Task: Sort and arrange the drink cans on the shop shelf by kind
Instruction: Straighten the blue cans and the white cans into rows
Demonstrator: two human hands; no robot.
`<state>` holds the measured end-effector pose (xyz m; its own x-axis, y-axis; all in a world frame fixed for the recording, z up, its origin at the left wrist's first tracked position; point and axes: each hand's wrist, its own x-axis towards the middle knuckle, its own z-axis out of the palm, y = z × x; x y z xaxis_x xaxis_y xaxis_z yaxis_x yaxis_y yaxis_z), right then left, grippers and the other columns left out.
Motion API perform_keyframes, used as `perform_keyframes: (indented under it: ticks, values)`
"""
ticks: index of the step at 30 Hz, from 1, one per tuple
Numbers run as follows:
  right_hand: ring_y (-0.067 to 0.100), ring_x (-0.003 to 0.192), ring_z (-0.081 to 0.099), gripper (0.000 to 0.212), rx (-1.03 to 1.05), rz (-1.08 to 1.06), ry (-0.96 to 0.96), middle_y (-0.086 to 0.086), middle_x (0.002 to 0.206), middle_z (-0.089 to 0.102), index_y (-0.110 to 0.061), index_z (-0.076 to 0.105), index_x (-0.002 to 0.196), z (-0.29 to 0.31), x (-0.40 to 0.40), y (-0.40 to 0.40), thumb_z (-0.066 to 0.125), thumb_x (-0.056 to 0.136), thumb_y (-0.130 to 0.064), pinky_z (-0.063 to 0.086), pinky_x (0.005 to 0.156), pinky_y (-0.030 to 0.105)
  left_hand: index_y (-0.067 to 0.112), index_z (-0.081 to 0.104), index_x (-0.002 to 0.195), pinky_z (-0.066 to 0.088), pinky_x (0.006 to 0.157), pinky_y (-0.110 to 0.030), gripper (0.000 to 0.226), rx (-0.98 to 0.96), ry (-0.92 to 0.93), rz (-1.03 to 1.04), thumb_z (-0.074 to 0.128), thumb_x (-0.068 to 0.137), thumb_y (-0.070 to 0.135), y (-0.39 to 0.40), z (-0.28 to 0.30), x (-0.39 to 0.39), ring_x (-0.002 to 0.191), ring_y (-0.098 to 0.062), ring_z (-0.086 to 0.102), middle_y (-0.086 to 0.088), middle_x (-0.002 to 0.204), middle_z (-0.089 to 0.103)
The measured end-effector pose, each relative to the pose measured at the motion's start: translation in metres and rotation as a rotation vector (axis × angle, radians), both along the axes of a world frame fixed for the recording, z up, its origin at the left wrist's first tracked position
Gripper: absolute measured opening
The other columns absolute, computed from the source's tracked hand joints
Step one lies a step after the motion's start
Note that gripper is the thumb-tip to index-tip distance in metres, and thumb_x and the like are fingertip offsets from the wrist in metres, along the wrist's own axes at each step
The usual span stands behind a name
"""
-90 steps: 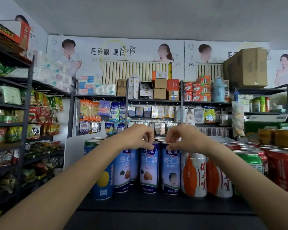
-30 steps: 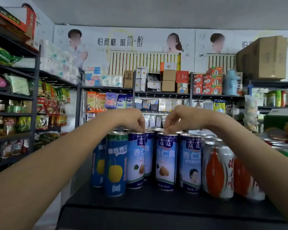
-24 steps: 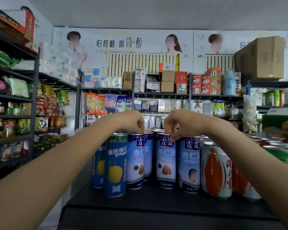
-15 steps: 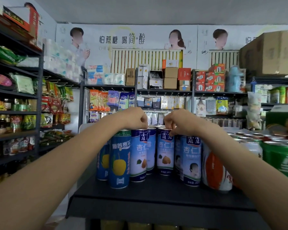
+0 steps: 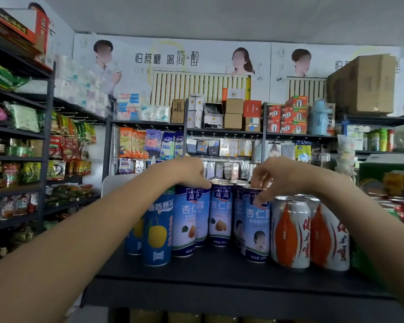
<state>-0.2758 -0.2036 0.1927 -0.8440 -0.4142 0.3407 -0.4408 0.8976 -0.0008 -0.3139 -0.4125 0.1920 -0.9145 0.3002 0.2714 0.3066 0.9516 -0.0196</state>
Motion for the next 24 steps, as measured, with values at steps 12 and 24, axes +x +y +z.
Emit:
perform_keyframes:
  ticks: [12, 24]
  values:
    - [0.009, 0.099, 0.057, 0.024, -0.222, 0.262, 0.248, -0.008, 0.103, 0.060, -0.016, 0.063, 0.108, -0.016, 0.001, -0.051, 0.065, 0.086, -0.023, 0.041, 0.080, 0.016, 0.010, 0.064, 0.093, 0.043, 0.075, -0.027, 0.031, 0.132, 0.087, -0.023, 0.058, 0.088, 0.039, -0.041, 0.010, 0.037, 0.081, -0.014, 0.056, 0.003, 0.085, 0.060]
    - [0.012, 0.077, 0.056, 0.021, -0.356, 0.424, 0.064, -0.007, 0.078, 0.058, -0.020, 0.057, 0.072, -0.026, -0.020, -0.086, 0.075, 0.075, -0.010, 0.044, 0.068, 0.016, 0.023, 0.061, 0.086, 0.048, 0.083, -0.027, 0.014, 0.177, 0.040, -0.135, 0.072, 0.078, 0.028, -0.067, -0.003, 0.063, 0.086, -0.004, 0.058, 0.011, 0.091, 0.061]
